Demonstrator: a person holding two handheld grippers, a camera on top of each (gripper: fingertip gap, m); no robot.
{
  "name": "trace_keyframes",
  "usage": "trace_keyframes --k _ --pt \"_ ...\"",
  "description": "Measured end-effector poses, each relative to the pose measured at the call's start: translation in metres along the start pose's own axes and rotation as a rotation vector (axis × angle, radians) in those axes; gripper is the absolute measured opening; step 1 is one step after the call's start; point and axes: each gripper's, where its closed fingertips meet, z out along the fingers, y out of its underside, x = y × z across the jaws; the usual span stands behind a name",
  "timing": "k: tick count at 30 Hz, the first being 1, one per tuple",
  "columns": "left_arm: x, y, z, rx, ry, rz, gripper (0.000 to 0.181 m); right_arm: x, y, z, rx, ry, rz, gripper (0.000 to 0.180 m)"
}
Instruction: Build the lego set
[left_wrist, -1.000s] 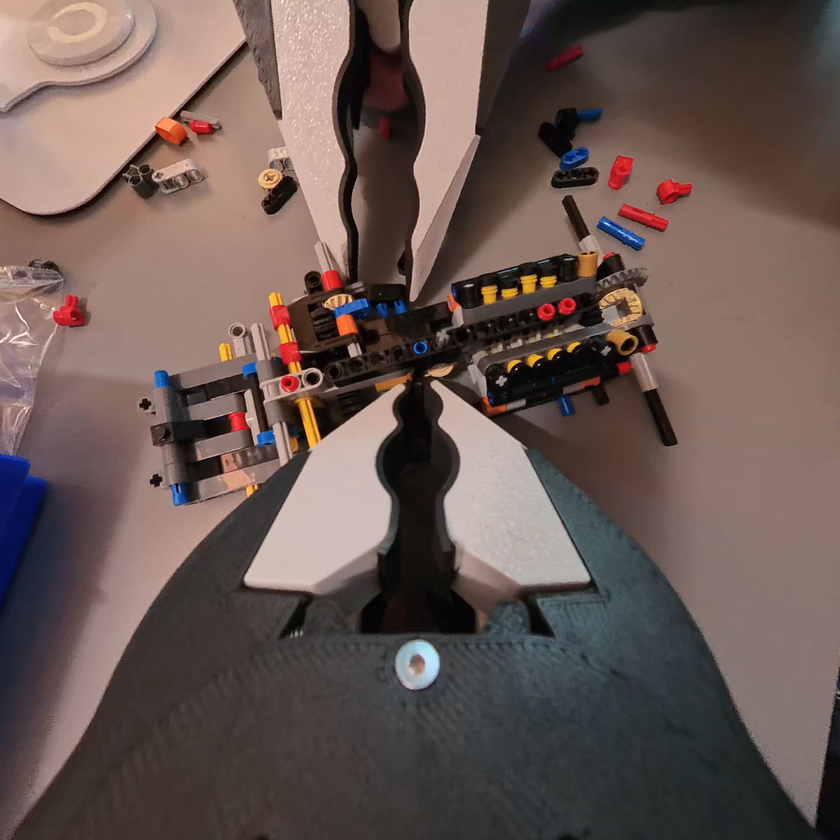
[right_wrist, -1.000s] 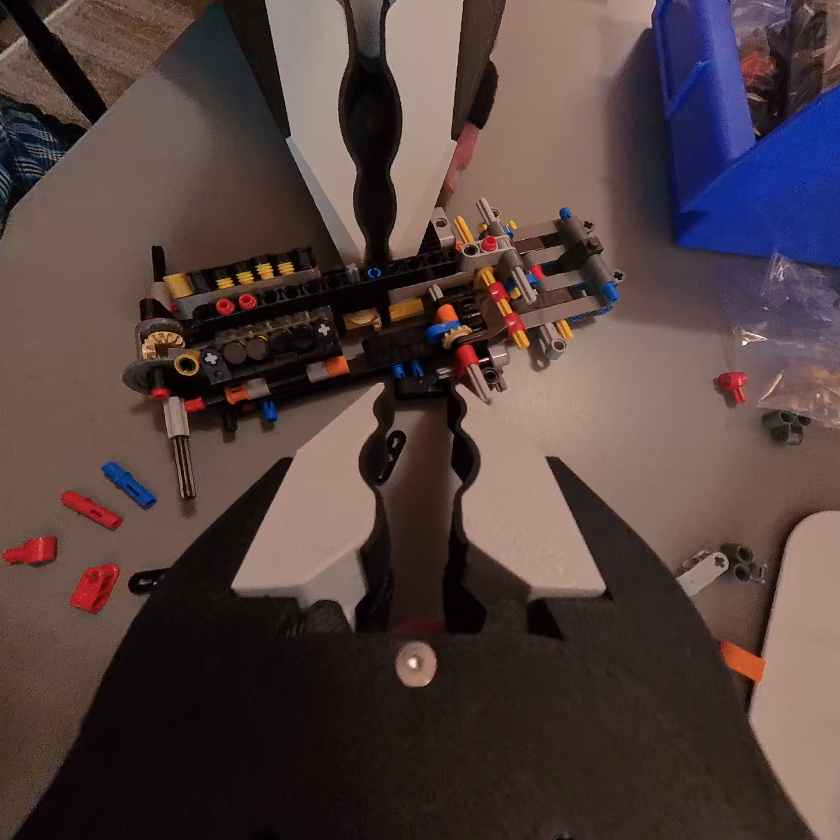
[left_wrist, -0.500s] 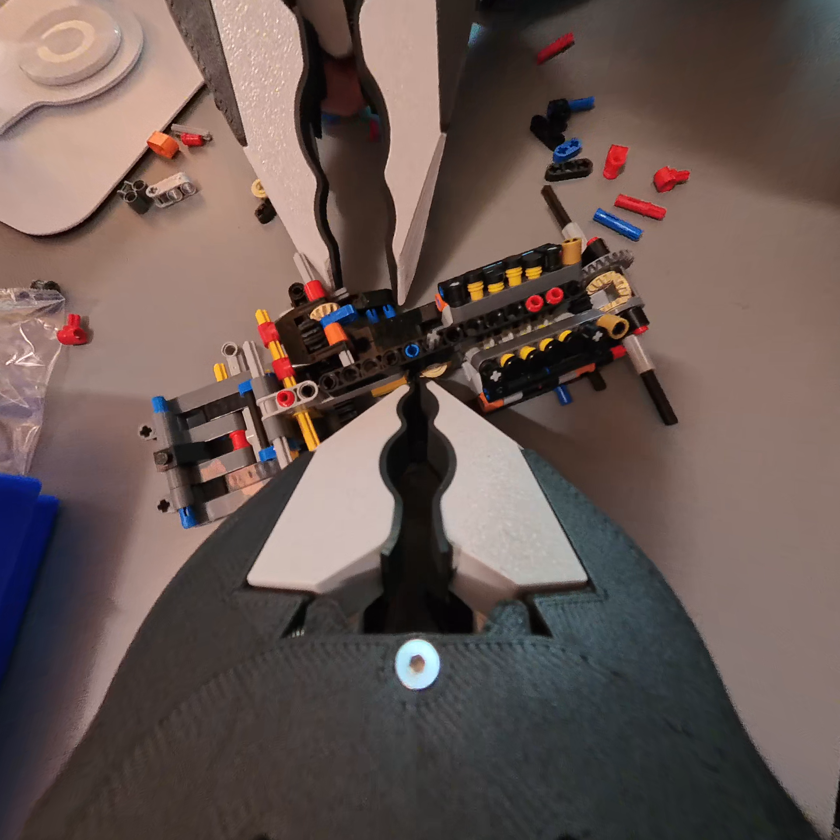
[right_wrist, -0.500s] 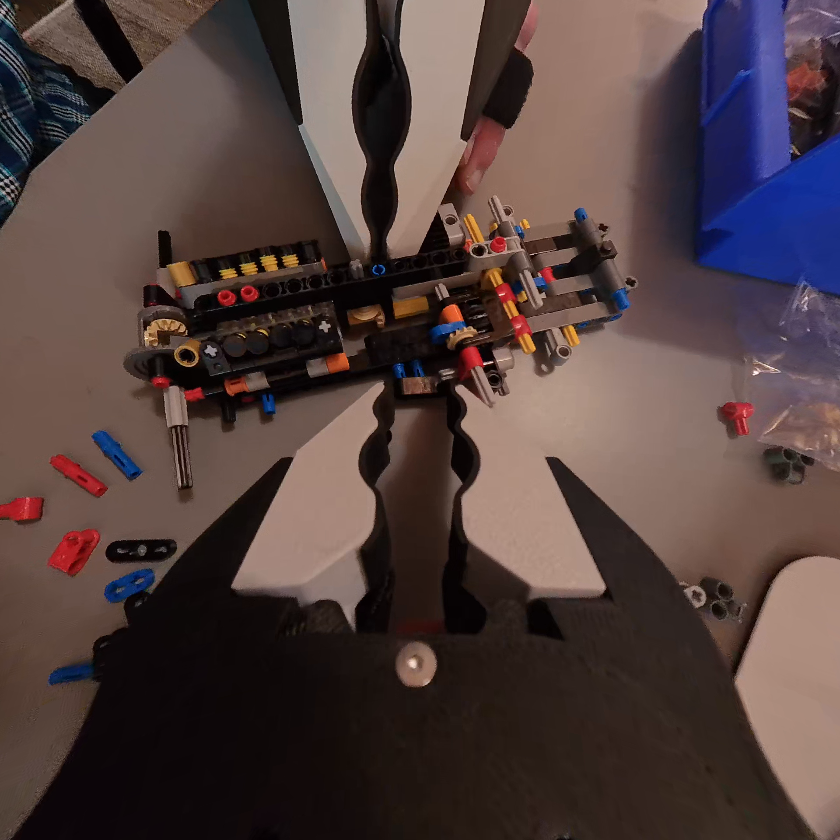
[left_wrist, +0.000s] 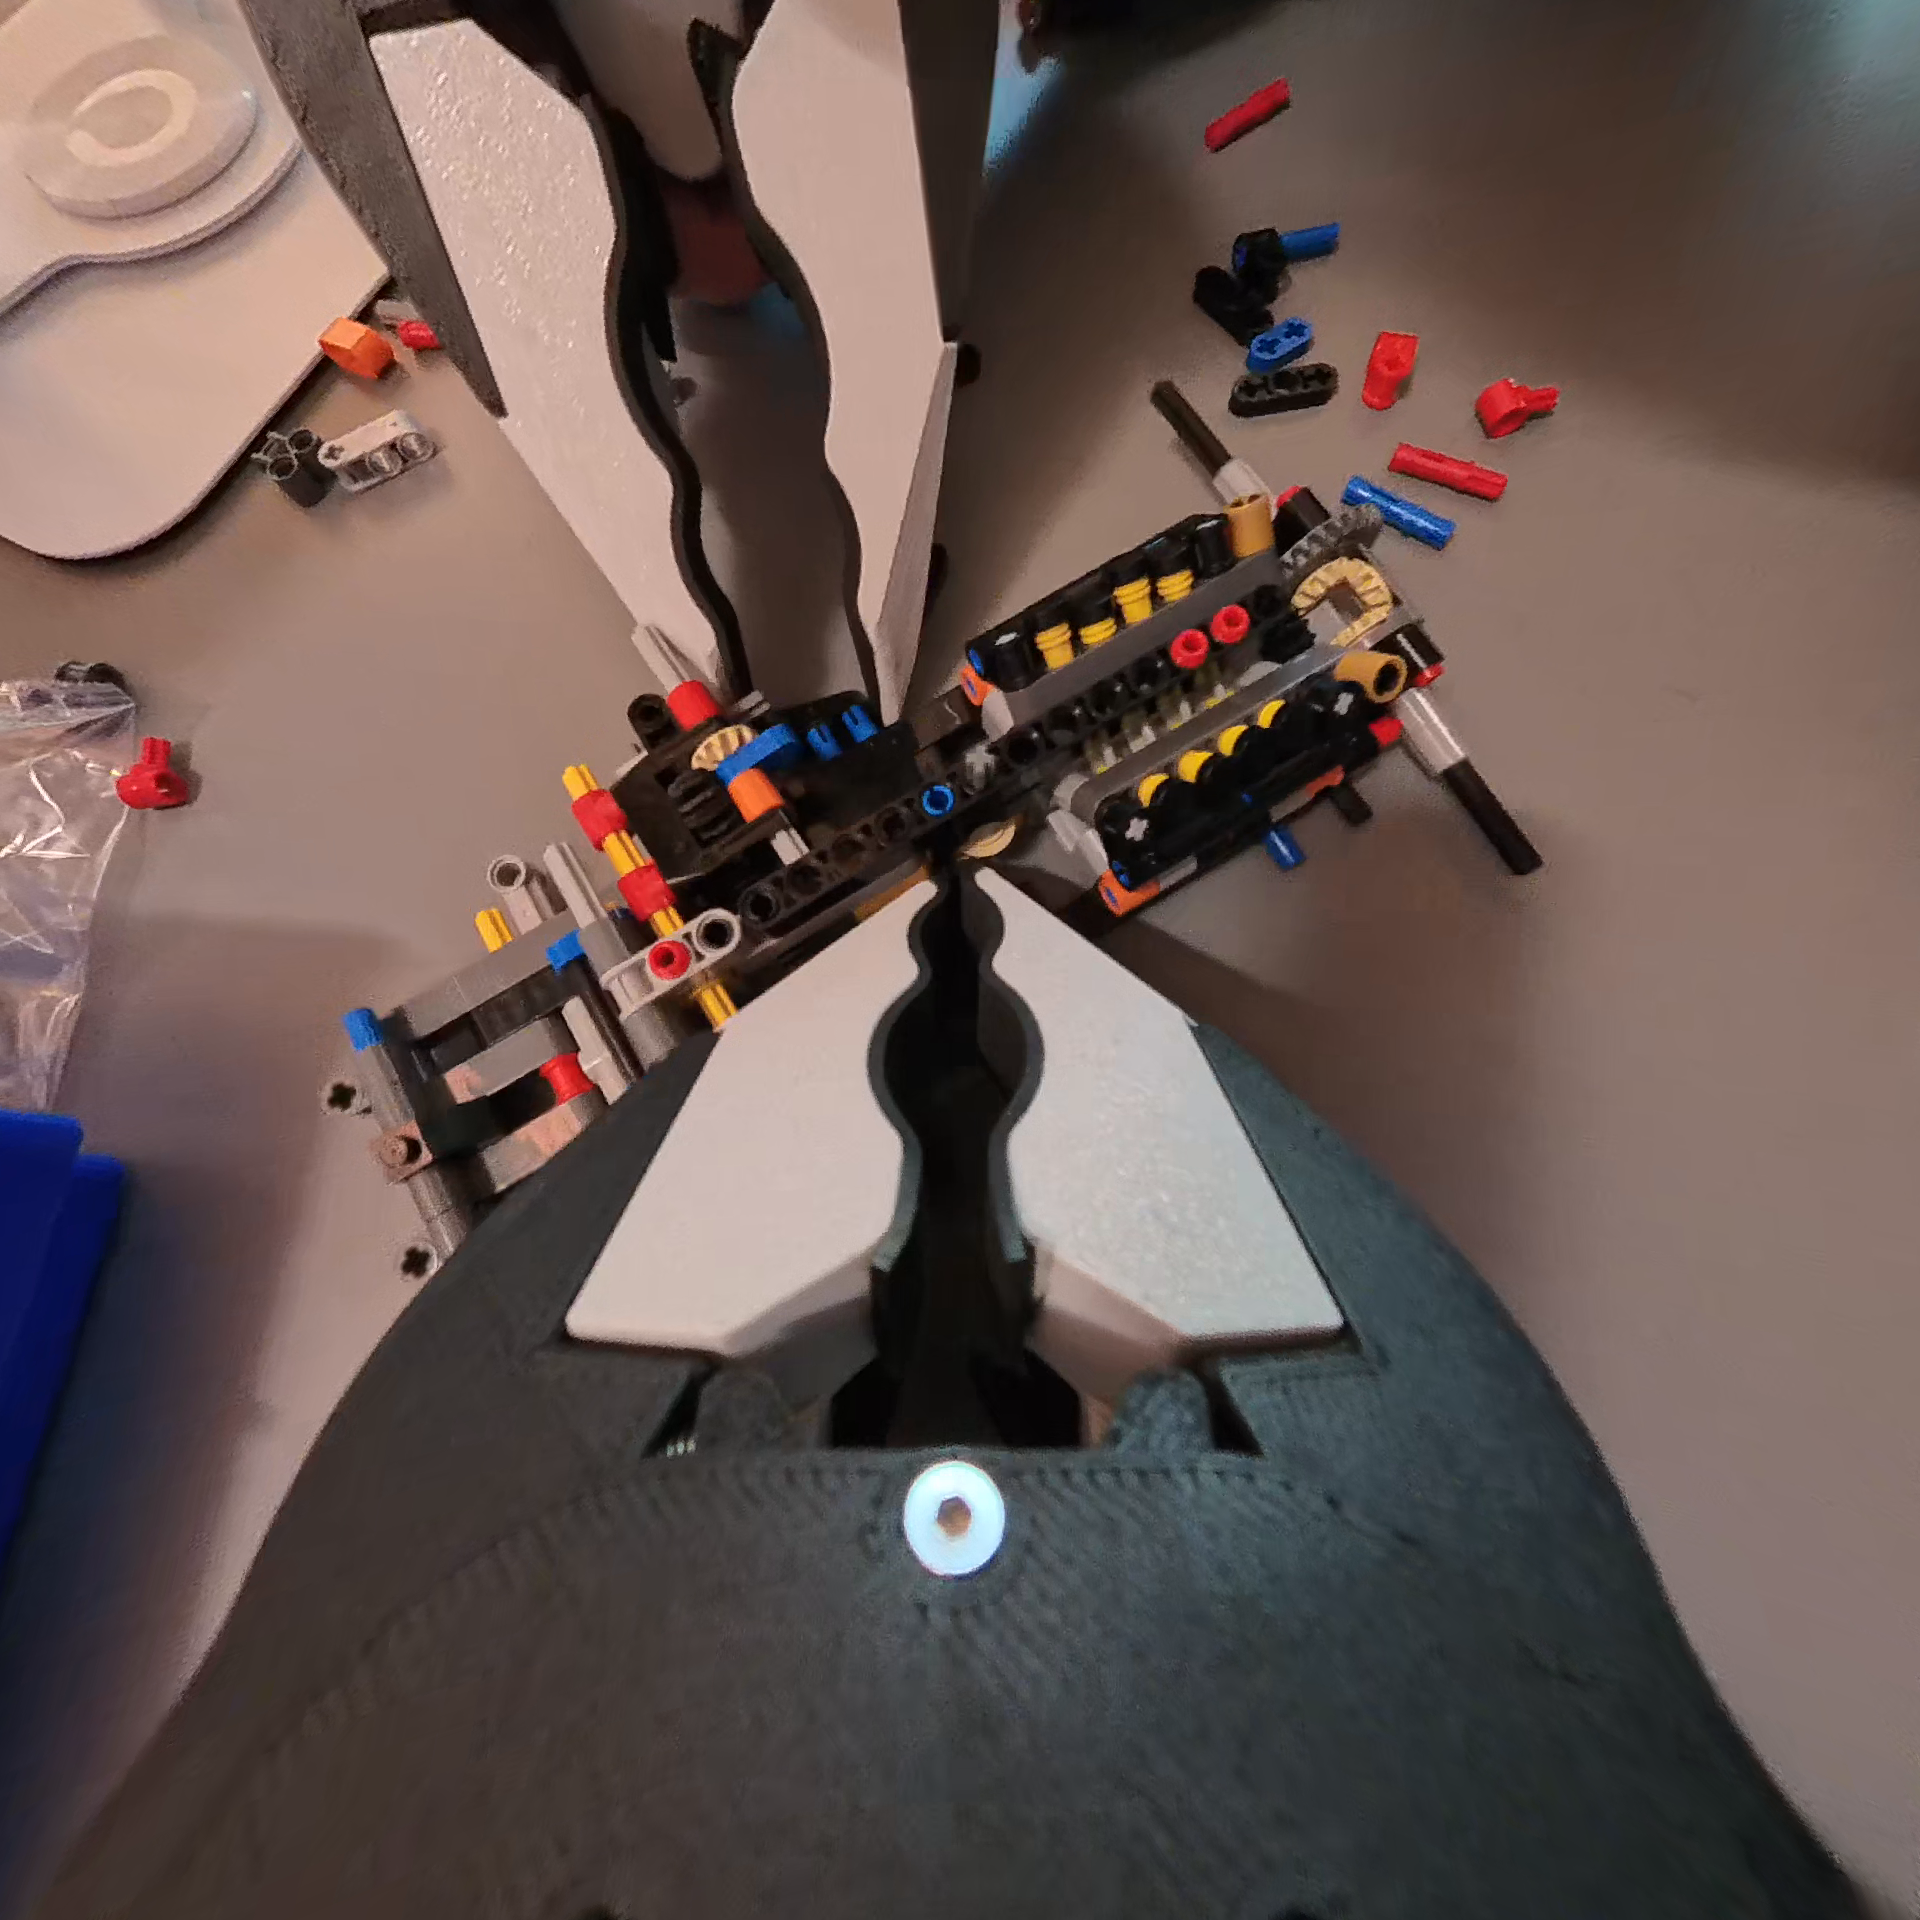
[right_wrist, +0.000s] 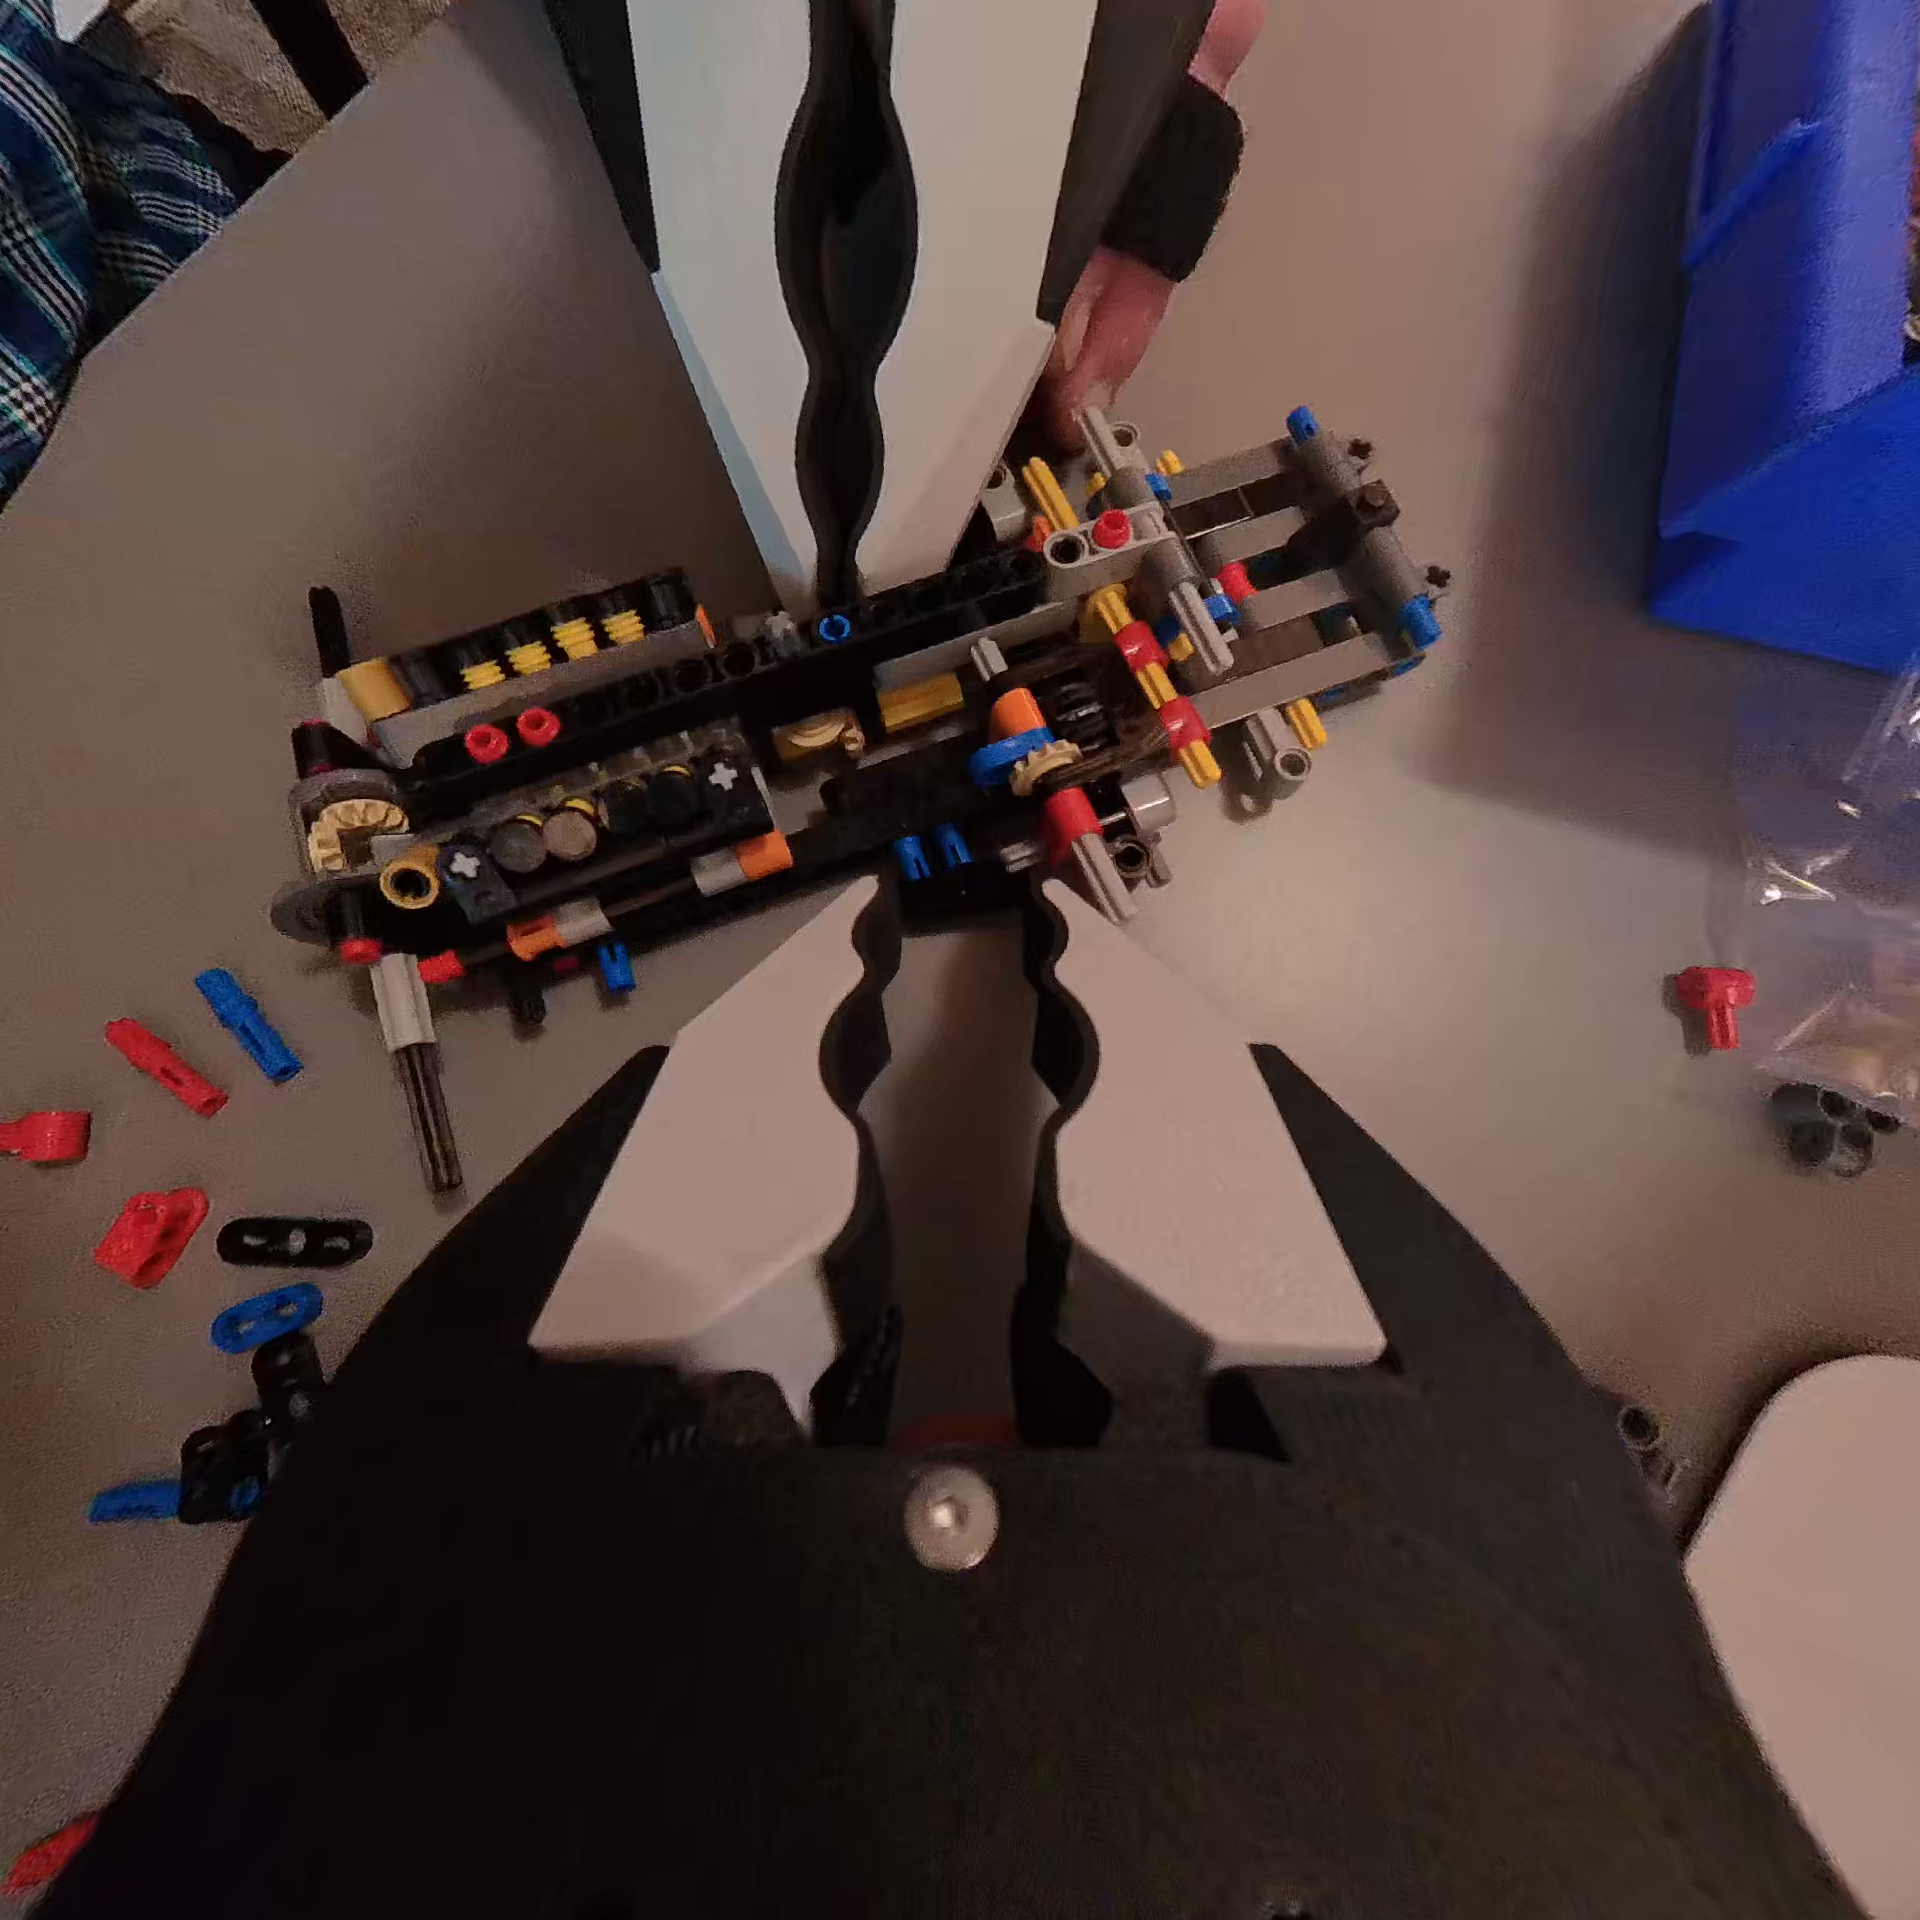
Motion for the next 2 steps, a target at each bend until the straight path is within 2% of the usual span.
trace_keyframes --k 1,2 --pt "0.0003 0.0000 -0.0001 0.002 -0.004 -0.004 0.000 -0.0003 0.0002 -0.0002 0.003 0.002 0.001 0.020" --pt "0.0011 0.0001 -0.0004 0.004 -0.008 -0.005 0.000 -0.0009 -0.0002 0.0001 0.011 0.002 0.002 0.021"
